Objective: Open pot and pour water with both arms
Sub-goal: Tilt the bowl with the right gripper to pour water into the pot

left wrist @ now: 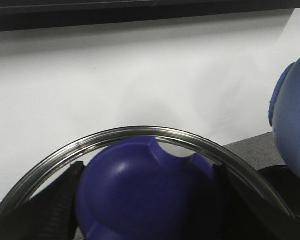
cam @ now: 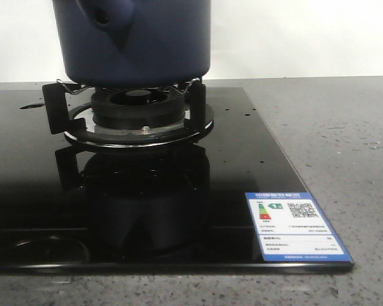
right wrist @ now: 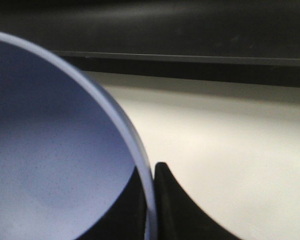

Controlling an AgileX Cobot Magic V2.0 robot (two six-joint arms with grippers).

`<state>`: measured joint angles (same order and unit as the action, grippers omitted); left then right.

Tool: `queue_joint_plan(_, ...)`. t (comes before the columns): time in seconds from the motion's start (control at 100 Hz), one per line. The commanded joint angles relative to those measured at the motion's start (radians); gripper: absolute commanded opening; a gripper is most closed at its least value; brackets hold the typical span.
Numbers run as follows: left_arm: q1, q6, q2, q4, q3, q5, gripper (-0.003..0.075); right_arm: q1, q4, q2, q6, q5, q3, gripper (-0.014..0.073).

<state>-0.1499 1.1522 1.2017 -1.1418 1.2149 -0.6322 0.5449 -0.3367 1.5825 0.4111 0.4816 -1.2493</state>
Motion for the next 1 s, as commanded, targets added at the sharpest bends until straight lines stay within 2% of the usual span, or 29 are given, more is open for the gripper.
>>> queue_joint_plan(0.0, -0.001, -0.009, -0.023, -0.061, 0.04, 0.04, 0.0388, 0.002, 0.017, -0.053, 0.005, 0.097, -0.026, -0.0042)
queue_joint_plan(0.14, -0.001, -0.009, -0.023, -0.061, 0.04, 0.04, 0.0388, 0.002, 0.017, -0.053, 0.005, 0.102, -0.026, -0.0042)
queue_joint_plan(0.58, -0.001, -0.009, -0.023, -0.061, 0.04, 0.024, 0.0388, 0.002, 0.045, -0.042, 0.005, 0.271, -0.026, -0.0042)
queue_joint_plan(0.99, -0.001, -0.009, -0.023, -0.061, 0.04, 0.024, 0.0388, 0.004, 0.075, -0.042, 0.005, 0.279, -0.026, -0.0042)
